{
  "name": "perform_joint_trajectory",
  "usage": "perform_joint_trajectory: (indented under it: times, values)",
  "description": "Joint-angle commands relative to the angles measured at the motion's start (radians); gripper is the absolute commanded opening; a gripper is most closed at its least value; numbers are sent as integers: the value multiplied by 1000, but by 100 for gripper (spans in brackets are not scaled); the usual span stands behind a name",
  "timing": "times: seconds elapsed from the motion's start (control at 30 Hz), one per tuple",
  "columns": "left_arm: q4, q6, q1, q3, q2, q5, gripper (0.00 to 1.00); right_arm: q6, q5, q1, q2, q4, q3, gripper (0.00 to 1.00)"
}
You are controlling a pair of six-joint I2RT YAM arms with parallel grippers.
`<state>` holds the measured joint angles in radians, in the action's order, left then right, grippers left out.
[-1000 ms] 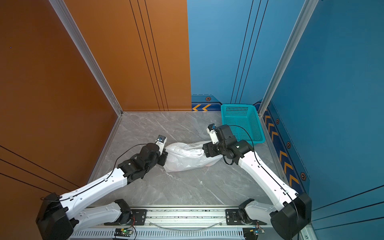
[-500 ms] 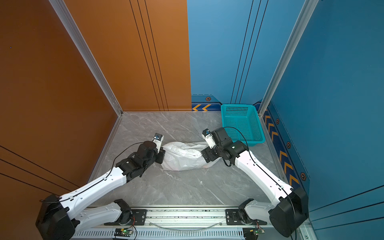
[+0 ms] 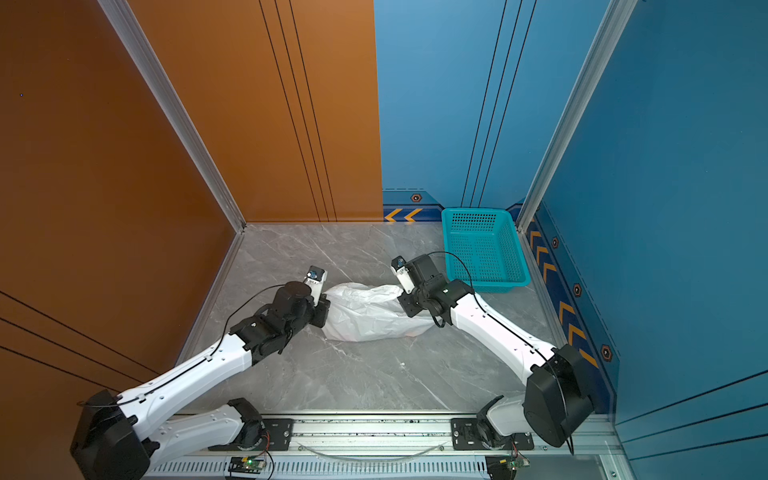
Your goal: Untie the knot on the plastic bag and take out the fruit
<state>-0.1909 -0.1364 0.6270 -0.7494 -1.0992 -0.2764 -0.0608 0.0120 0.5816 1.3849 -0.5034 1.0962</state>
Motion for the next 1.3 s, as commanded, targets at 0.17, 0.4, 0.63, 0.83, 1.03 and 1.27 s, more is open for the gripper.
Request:
perform_joint_trajectory:
  times: [0.17, 0.4, 0.63, 0.83, 1.03, 1.27]
  values:
    - [-80, -42, -29, 14, 29, -22, 0, 169, 20, -145, -214, 26, -75, 3]
    - [-103, -46, -14, -16, 39, -15, 39, 248, 108, -186, -260, 26, -78, 0]
    - [-138, 49, 191, -90, 102, -218, 98, 304, 120, -169, -231, -3, -27, 0]
    - [-151, 15, 257, -218, 19, -192, 98, 327, 101, -127, -245, -12, -7, 0]
    - [-48, 21, 277, -320, -158, -114, 98, 345, 98, -100, -266, -12, 2, 0]
    - [82, 43, 272, -387, -307, -115, 98, 356, 94, -80, -289, -12, 10, 0]
